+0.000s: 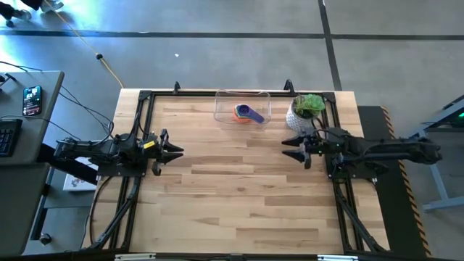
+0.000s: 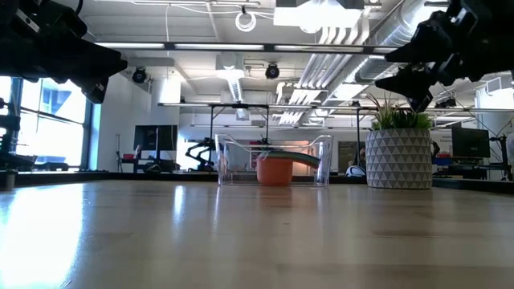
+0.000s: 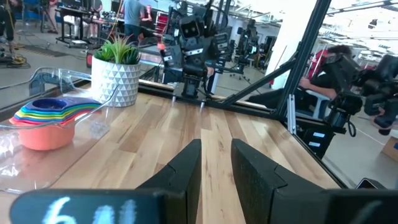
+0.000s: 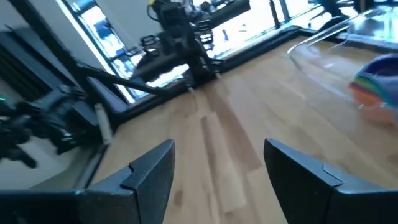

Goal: Nest measuring cups in basket
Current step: Return to Home Position

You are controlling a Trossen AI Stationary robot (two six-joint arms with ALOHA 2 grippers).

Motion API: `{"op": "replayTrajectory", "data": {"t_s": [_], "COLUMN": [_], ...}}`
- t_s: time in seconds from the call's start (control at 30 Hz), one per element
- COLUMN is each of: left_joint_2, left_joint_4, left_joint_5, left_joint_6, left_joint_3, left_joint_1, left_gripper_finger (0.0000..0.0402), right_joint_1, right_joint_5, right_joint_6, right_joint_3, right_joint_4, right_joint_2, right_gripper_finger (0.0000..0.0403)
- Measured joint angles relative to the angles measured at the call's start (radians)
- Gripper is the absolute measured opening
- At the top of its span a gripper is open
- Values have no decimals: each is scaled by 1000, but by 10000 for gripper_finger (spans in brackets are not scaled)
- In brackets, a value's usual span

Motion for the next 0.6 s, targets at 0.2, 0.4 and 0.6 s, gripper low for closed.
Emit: {"op": "replayTrajectory", "data": {"t_s": [0.2,0.4,0.6], "left_joint_2": [0,0,0], "left_joint_4": [0,0,0], "left_joint_5": [0,0,0], "left_joint_6": [0,0,0], "left_joint_3": [0,0,0], "left_joint_1": [0,0,0], "left_gripper_finger": [78,78,78], "right_joint_1": [0,0,0], "right_joint_5": [-43,-30,26], "right_joint_6": [39,37,-55], "right_joint_3": [-90,-139,-148], "right_joint_4": [58,59,37], "right_joint_2": [-118,-222,-297], "right_gripper_finger": [238,238,238]}}
